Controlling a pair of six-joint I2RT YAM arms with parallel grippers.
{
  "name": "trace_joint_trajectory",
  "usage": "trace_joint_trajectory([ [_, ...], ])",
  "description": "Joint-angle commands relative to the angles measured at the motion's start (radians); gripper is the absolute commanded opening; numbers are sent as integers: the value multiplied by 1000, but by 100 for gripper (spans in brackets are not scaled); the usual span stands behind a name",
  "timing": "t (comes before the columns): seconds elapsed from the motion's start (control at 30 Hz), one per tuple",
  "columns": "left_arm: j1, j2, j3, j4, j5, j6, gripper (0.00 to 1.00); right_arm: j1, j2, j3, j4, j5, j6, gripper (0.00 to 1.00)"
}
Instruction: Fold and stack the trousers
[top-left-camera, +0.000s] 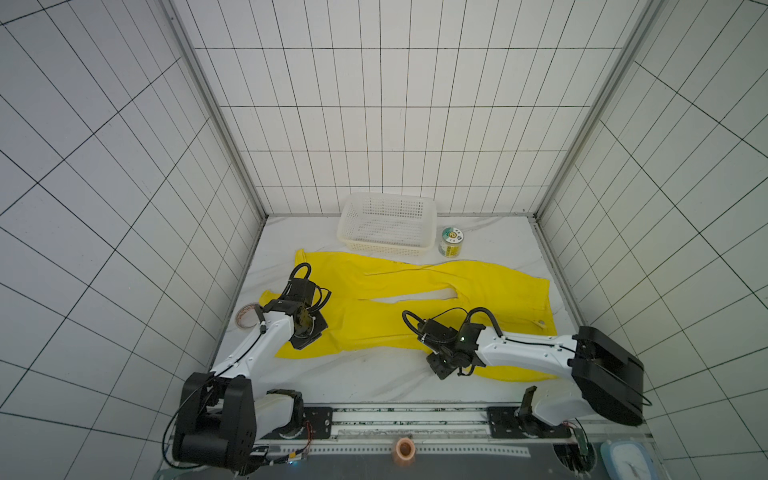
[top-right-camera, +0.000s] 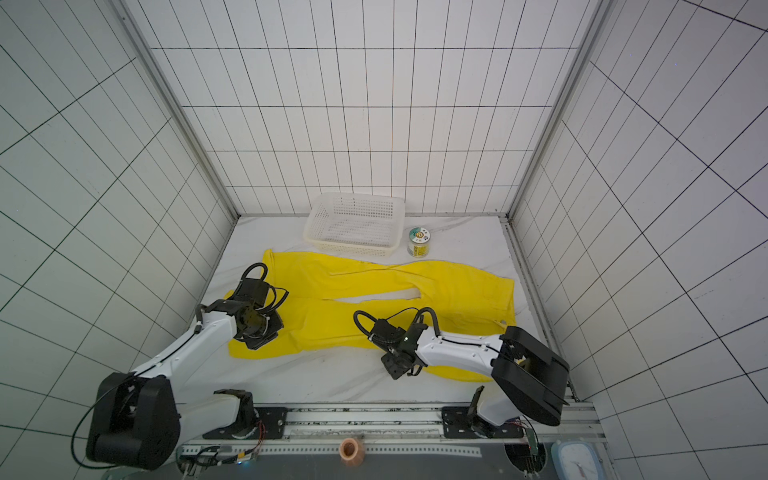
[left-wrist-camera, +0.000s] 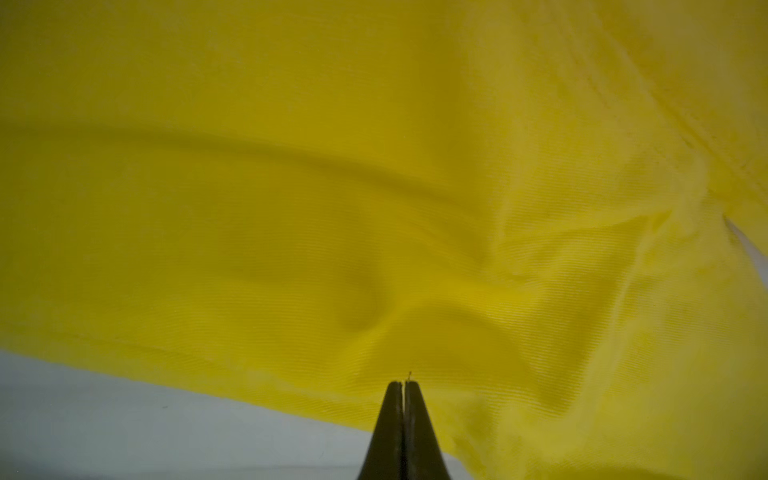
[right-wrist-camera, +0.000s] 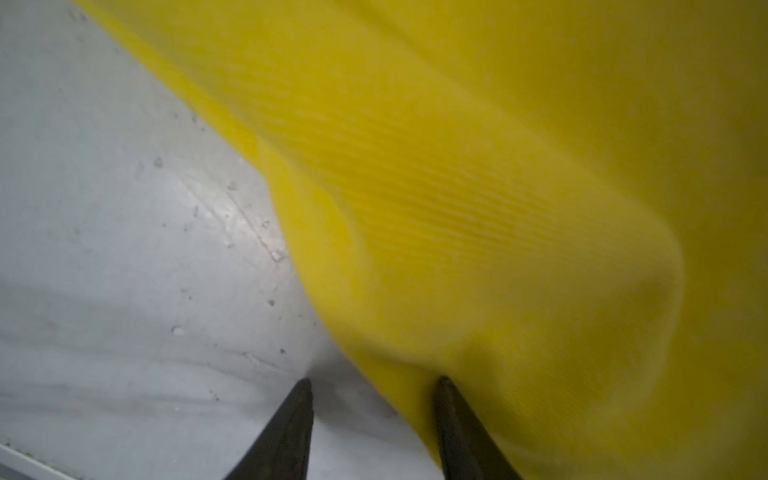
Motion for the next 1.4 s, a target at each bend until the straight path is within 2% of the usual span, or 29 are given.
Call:
trace_joint_trajectory([
  [0.0,5,8,6,-8,13,-1,3,3,50,23,-41,50,18,41],
  [0.1,5,6,-19,2,23,-8,17,1,36,25,-37,64,21,22],
  [0.2,5,20,-51,26,32,-17,20,-3,14,33,-47,57,23,6],
  [0.27,5,25,-62,38,27,-19,20,-3,-22,50,-54,46,19,0],
  [0.47,5,57,-114,90,8,-32,21,-2,-117,101,-155,-40,10,0],
  [0.6,9,86,-110,99,-45,-22,20,-2,-164,48,-227,-168,58,0],
  [0.7,29,93,-100,95,-53,-5,20,1,-198,10,-258,-209,64,0],
  [0.93,32,49,-36,30,-71,-5,20,1,-155,15,-282,-269,5,0],
  [0.97,32,44,-26,14,-68,-5,21,-1,-148,31,-283,-284,-18,4],
  [1.03,31,27,-8,-15,-68,-5,22,0,-157,54,-279,-321,-60,21],
  [1.1,31,6,14,-36,-72,0,23,0,-183,74,-279,-338,-84,28],
  [1.2,31,-7,71,-68,-67,18,31,-24,-255,131,-292,-303,-92,36],
  [1.3,14,-10,135,-39,-24,73,39,-178,-331,179,-273,-240,-74,58],
  [1.37,-20,5,187,-7,-10,102,45,-369,-355,182,-219,-273,-84,65],
])
